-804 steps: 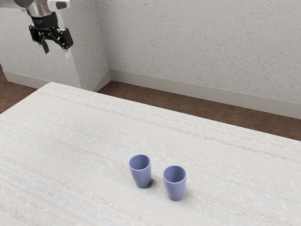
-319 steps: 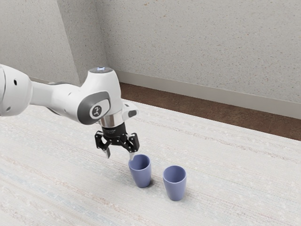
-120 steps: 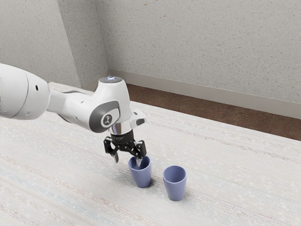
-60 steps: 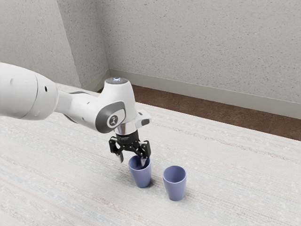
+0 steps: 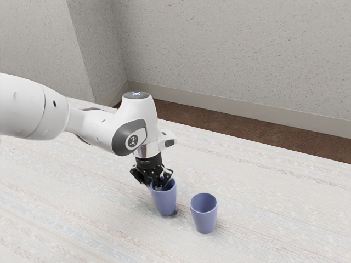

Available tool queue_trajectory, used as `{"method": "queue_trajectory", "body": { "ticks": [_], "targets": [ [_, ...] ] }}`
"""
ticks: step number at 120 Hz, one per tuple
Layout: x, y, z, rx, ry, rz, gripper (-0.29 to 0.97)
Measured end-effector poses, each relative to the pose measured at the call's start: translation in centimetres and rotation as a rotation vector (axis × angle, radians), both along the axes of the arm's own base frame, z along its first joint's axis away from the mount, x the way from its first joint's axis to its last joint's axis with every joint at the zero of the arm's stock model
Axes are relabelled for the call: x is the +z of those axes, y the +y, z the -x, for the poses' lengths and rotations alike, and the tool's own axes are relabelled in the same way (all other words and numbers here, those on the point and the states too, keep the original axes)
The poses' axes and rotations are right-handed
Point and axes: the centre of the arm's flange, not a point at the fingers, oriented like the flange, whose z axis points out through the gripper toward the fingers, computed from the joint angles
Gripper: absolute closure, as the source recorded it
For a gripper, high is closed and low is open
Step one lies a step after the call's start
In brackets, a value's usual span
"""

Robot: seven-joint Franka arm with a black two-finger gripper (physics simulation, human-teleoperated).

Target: Place the left cup onto the right cup

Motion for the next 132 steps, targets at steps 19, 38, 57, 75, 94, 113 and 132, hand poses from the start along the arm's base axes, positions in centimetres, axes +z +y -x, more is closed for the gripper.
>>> {"method": "queue_trajectory", "body": {
  "ticks": [19,38,57,75,94,113,132],
  "targets": [
    [-0.3,0.0,0.0,0.004,0.004,-0.002,0.75],
    [0.2,-0.1,-0.4,0.007,-0.005,-0.001,0.76],
    [2.2,-0.4,-1.2,0.007,-0.030,0.004,0.77],
    [4.9,-1.1,-1.6,-0.004,-0.047,0.012,0.78],
    [8.3,-3.7,-1.3,-0.047,-0.090,0.032,0.78],
    [10.7,-6.1,-0.5,-0.088,-0.121,0.050,0.78],
    [11.3,-7.9,0.2,-0.114,-0.128,0.060,0.78]
  ]
}}
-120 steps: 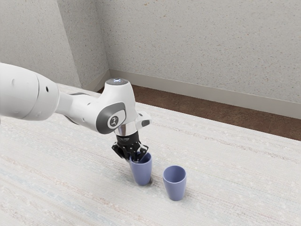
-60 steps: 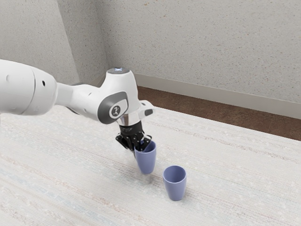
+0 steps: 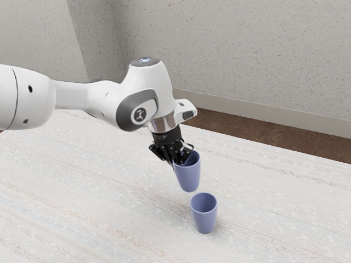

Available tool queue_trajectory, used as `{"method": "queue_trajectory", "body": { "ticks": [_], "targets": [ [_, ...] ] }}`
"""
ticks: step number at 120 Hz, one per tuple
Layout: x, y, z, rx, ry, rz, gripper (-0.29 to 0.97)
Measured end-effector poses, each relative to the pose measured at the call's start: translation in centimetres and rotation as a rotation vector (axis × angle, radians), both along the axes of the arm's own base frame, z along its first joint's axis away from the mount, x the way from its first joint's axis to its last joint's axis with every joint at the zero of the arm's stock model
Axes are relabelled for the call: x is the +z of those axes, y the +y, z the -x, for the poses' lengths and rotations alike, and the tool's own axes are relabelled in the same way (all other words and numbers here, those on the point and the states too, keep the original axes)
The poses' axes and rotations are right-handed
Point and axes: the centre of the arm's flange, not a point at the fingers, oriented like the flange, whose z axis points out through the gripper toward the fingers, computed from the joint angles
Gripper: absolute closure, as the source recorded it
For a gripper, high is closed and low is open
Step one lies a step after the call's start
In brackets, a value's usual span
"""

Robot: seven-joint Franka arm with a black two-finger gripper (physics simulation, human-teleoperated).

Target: Place the left cup onto the right cup

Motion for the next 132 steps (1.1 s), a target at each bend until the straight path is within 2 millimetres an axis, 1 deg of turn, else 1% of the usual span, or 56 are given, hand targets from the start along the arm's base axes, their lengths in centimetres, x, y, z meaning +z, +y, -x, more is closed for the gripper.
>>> {"method": "queue_trajectory", "body": {
  "ticks": [30,65,132],
  "targets": [
    [0.5,-1.8,0.8,-0.023,-0.006,0.007,0.78],
    [0.5,-3.2,1.3,-0.036,-0.006,0.012,0.78],
    [0.5,-4.1,2.2,-0.038,0.009,0.013,0.78]
  ]
}}
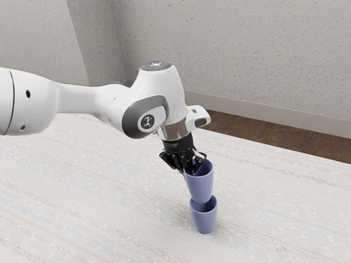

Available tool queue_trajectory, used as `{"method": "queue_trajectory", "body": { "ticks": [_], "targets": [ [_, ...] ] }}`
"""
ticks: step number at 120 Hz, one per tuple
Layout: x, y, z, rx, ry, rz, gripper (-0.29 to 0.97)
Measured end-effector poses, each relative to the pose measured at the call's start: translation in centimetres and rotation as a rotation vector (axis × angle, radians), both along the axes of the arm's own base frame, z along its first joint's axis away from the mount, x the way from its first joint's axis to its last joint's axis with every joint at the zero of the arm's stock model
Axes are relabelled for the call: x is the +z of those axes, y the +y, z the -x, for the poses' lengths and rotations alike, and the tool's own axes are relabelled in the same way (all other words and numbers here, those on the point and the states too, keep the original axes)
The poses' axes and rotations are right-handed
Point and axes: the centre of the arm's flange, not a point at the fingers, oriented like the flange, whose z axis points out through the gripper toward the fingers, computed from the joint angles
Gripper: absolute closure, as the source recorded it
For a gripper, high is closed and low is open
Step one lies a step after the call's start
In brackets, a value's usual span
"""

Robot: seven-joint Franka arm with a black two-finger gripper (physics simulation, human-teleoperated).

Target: Place the left cup onto the right cup

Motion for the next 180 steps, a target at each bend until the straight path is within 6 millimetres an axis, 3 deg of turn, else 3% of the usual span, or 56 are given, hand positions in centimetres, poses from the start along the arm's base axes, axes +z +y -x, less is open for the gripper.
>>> {"method": "queue_trajectory", "body": {
  "ticks": [49,180],
  "targets": [
    [-0.4,0.1,0.1,0.007,0.007,0.000,0.78],
    [-3.6,-0.2,-0.2,0.032,0.056,0.005,0.78]
  ]
}}
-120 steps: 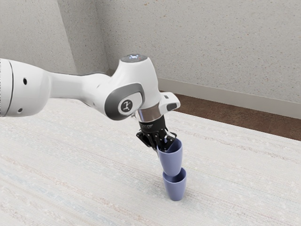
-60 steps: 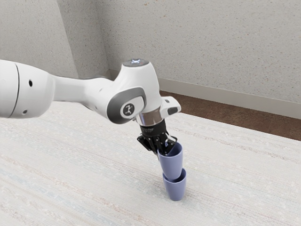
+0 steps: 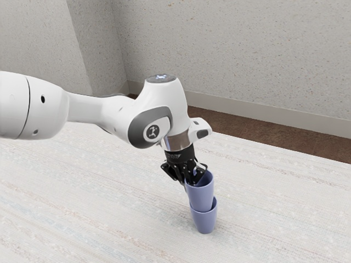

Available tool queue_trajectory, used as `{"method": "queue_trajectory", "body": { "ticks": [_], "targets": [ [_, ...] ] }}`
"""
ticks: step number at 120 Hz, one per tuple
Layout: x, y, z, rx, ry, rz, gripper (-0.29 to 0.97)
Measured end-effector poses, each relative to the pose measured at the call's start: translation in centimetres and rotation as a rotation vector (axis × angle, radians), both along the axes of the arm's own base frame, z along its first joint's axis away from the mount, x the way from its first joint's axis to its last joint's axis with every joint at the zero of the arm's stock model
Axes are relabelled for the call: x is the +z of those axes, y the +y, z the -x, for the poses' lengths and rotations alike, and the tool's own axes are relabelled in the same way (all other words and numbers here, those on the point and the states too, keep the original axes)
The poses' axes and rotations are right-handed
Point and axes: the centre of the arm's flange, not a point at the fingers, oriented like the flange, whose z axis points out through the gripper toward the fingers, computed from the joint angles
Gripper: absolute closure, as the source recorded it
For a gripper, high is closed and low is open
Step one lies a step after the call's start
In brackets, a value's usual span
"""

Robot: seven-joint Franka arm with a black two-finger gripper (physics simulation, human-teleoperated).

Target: Place the left cup onto the right cup

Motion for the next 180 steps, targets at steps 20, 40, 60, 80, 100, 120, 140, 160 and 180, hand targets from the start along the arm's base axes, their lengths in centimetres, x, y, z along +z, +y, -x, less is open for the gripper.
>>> {"method": "queue_trajectory", "body": {
  "ticks": [20,40,60,80,100,120,140,160,180],
  "targets": [
    [0.0,0.0,0.0,0.002,0.000,0.001,0.78],
    [0.0,0.0,0.0,0.001,0.001,0.007,0.55],
    [0.1,-0.1,0.0,0.000,0.001,0.010,0.26],
    [0.4,0.0,0.0,0.001,-0.002,0.013,0.13],
    [2.2,0.1,0.2,-0.001,-0.025,0.023,0.07],
    [5.7,0.8,0.6,-0.005,-0.056,0.033,0.04],
    [10.0,0.6,0.8,-0.049,-0.093,0.022,0.02],
    [17.5,0.2,0.1,-0.185,-0.138,0.010,0.02],
    [22.7,2.2,0.3,-0.302,-0.165,-0.049,0.02]
  ]
}}
